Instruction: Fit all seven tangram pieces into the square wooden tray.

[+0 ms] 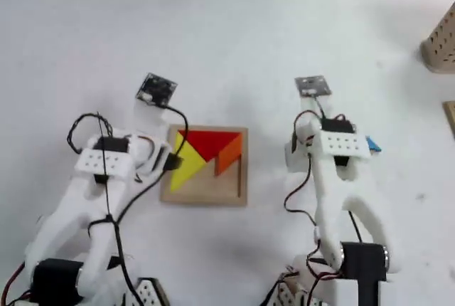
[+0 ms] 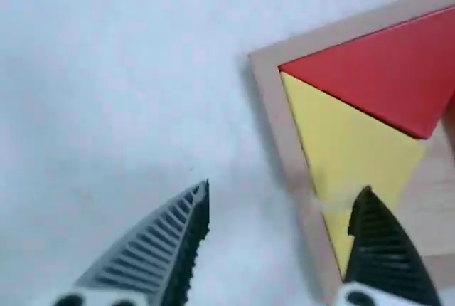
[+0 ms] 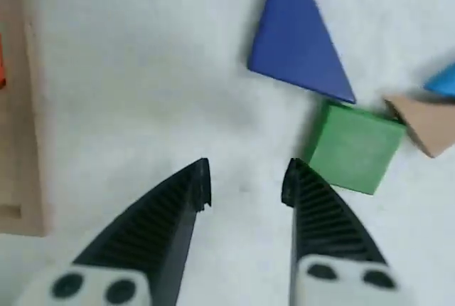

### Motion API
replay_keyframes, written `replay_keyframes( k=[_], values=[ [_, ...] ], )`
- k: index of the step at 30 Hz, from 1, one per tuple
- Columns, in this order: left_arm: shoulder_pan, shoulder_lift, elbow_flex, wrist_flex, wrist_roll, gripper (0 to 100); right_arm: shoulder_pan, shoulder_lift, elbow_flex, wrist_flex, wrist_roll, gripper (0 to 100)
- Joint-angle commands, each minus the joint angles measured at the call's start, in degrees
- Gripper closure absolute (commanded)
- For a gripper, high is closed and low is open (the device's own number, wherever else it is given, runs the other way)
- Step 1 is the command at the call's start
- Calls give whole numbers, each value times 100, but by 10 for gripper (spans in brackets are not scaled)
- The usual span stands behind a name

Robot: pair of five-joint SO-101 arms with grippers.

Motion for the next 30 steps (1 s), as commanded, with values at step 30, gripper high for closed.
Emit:
replay_keyframes(
  k=[30],
  values=[
    [303,31,-79,-519,79,687,-119,-919,985,-945,-202,829]
  ],
)
